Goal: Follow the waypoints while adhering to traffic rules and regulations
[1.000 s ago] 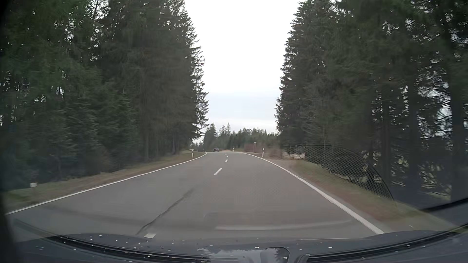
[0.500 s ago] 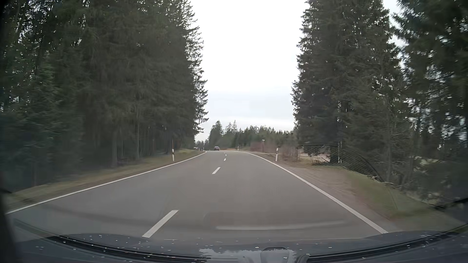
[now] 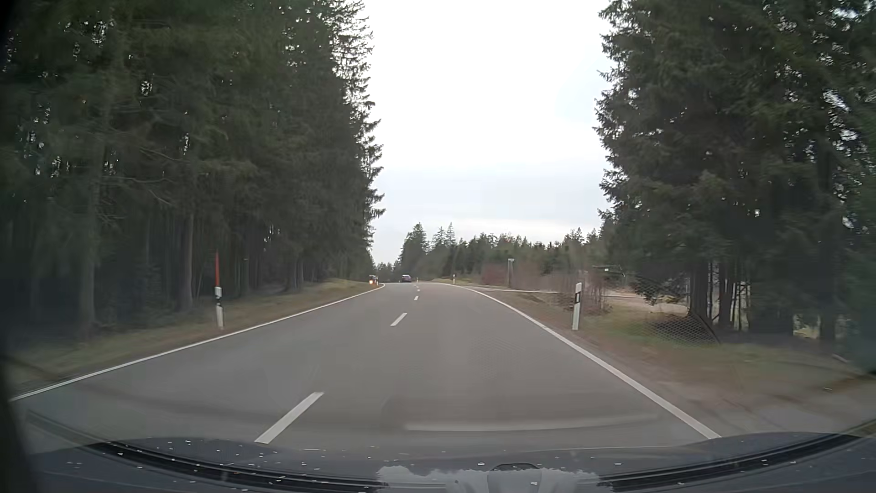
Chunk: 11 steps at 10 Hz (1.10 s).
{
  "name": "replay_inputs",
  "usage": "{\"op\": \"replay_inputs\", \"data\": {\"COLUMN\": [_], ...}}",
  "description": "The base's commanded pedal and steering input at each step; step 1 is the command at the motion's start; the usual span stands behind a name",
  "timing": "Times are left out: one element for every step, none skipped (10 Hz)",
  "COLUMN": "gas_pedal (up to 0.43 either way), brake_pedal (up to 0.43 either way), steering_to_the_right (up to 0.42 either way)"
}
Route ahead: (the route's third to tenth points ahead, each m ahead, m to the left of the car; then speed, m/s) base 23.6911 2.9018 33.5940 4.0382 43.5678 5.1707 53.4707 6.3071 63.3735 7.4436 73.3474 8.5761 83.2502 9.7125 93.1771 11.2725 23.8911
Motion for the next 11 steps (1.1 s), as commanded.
{"op": "replay_inputs", "data": {"gas_pedal": [0.110, 0.098, 0.087, 0.087, 0.087, 0.087, 0.087, 0.087, 0.087, 0.087, 0.087], "brake_pedal": [0.000, 0.000, 0.000, 0.000, 0.000, 0.000, 0.000, 0.000, 0.000, 0.000, 0.000], "steering_to_the_right": [-0.015, -0.015, -0.016, -0.016, -0.016, -0.016, -0.016, -0.016, -0.016, -0.015, -0.013]}}
